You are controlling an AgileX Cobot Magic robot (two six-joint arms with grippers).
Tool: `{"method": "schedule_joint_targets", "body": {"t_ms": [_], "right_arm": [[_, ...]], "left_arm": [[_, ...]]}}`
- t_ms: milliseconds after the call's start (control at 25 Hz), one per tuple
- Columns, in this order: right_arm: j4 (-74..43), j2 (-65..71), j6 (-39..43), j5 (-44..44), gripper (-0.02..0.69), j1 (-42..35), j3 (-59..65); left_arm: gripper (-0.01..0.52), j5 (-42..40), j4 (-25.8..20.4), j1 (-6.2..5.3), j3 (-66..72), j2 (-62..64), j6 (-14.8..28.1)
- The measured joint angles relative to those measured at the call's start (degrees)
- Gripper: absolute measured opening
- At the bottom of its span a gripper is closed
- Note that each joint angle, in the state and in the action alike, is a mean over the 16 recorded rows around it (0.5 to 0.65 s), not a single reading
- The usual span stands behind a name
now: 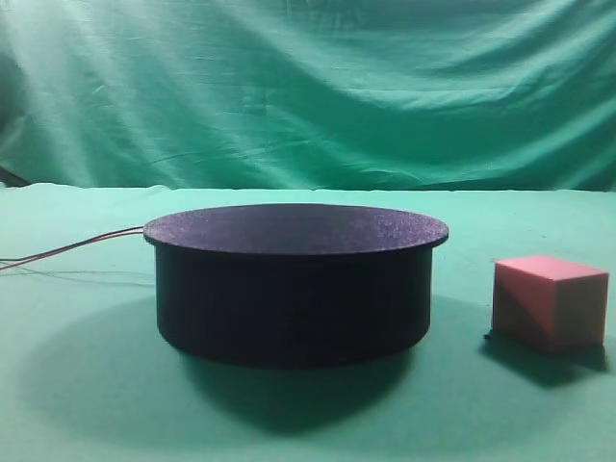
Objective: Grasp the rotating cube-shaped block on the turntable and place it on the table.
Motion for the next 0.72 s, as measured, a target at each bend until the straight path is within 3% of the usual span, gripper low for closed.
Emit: {"method": "schedule_joint_targets", "body": {"t_ms": [320, 720], "right_arm": [[2.08, -2.19, -12.41, -7.6, 0.0, -3.93, 2.95], [9.99, -15.57, -24.26, -27.95, 0.0, -20.4, 21.14]], "left_arm": [[0.0, 0.0, 0.0, 0.0, 0.0, 0.0, 0.0], [0.0, 0.0, 0.0, 0.0, 0.0, 0.0, 0.0]]}}
